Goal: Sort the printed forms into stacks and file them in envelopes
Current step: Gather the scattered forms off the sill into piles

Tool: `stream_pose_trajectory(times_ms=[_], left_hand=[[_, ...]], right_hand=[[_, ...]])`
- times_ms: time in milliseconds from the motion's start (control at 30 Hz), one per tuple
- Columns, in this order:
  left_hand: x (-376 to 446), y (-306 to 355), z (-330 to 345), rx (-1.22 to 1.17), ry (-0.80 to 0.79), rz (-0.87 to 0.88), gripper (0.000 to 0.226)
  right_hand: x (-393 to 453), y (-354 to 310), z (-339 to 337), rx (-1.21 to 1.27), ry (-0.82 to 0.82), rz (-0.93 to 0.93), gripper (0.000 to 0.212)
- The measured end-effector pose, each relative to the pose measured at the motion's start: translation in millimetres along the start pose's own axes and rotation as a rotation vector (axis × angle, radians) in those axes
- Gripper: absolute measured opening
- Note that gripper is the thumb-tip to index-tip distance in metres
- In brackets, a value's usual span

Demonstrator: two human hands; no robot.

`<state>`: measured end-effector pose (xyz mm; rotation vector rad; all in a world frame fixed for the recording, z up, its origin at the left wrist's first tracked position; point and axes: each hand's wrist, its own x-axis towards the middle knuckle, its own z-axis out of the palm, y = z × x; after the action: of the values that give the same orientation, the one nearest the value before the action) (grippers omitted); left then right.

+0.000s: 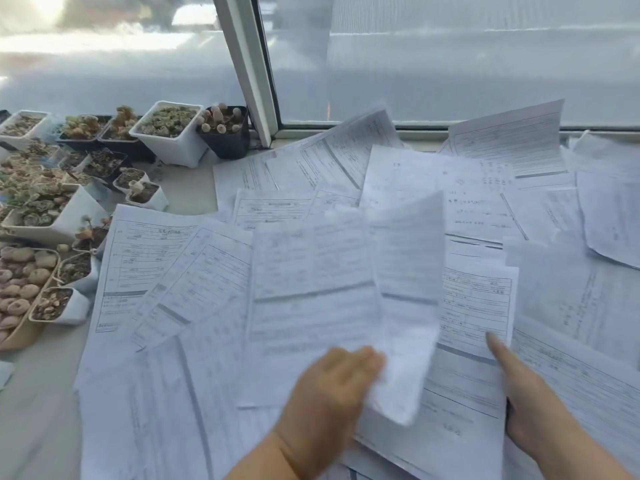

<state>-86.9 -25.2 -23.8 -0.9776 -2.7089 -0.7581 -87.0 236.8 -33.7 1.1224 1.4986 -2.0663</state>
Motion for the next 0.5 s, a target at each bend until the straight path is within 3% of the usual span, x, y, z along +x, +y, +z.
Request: stream_pose_trajectory(times_ms=[100, 133, 200, 267, 367, 400, 433, 500], left_hand=[[-3, 57, 45, -0.002, -0.181, 0.061, 0.031], [-1, 68, 51, 0.019, -0.229, 0.083, 0.022], [-2, 73, 53, 0.03, -0.263, 0.087, 0.027], [-6, 53, 45, -0.016, -0.201, -0.056, 0.043], [1, 2, 22, 0.14, -0.13, -0.538, 0.069], [3, -12, 20, 0.171, -0.211, -0.665, 0.07], [7, -22, 21, 0.196, -0.296, -0.732, 0.069], [21, -22, 32, 0.224, -0.392, -0.677, 0.065]], right_hand=[[-2, -4, -6, 0.078, -0.167, -0.004, 0.059], [-3, -4, -9, 0.066, -0.19, 0.0, 0.052], [0, -1, -16, -0.004, -0.143, -0.021, 0.038], [3, 0, -22, -0.085, -0.09, -0.032, 0.034], [6, -1, -29, -0.129, -0.085, 0.004, 0.031], [6, -2, -32, -0.124, -0.088, 0.015, 0.031], [7, -2, -33, -0.112, -0.093, 0.026, 0.03], [7, -6, -37, -0.083, -0.112, 0.05, 0.031]])
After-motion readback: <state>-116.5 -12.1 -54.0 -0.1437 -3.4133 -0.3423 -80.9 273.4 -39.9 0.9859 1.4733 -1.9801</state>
